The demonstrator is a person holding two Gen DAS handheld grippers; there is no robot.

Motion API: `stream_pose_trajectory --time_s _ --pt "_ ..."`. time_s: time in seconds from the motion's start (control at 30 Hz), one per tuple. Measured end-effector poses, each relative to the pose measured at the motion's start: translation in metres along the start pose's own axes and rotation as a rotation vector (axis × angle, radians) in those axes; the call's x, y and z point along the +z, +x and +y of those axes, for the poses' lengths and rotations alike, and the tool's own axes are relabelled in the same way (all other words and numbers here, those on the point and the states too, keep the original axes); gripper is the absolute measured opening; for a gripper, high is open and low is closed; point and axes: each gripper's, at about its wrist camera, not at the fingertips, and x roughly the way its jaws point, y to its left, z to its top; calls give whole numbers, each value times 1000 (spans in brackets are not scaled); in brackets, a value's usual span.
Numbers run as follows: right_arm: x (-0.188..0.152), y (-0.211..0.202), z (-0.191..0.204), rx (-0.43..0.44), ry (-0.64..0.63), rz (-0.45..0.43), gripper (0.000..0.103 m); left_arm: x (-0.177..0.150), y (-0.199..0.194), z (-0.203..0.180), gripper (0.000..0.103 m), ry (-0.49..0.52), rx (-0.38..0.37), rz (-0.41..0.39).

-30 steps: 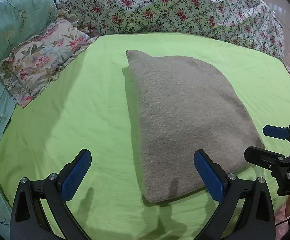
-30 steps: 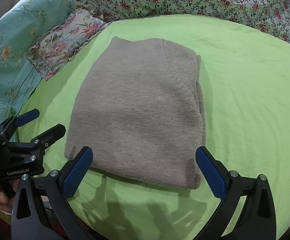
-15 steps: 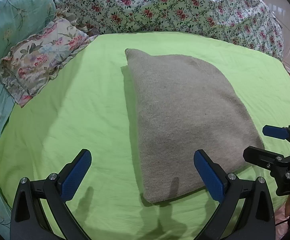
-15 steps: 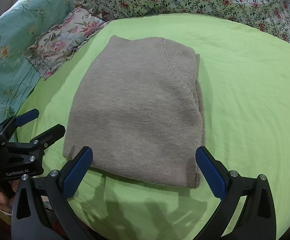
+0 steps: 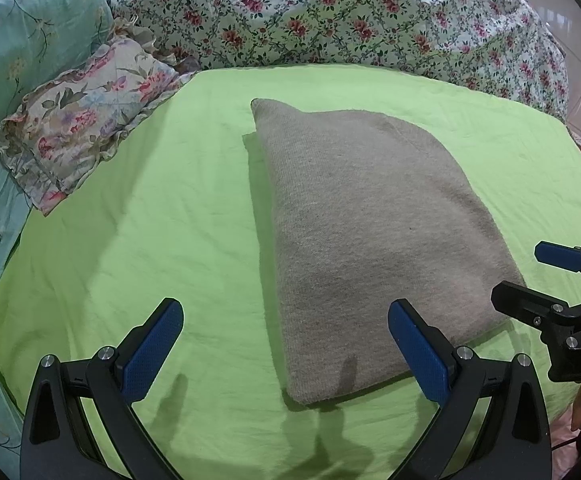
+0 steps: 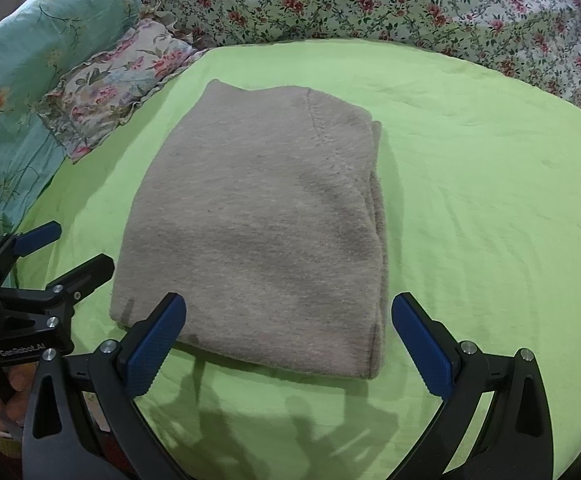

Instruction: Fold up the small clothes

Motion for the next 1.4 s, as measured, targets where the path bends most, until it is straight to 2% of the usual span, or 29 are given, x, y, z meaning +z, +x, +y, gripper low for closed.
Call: stream_pose_trajectory --time_s 0.83,1.4 --pt "1 -3 0 -14 -3 -4 103 2 -1 4 102 6 3 1" --pt "6 -4 -2 -15 -8 -6 102 11 6 5 102 30 30 -2"
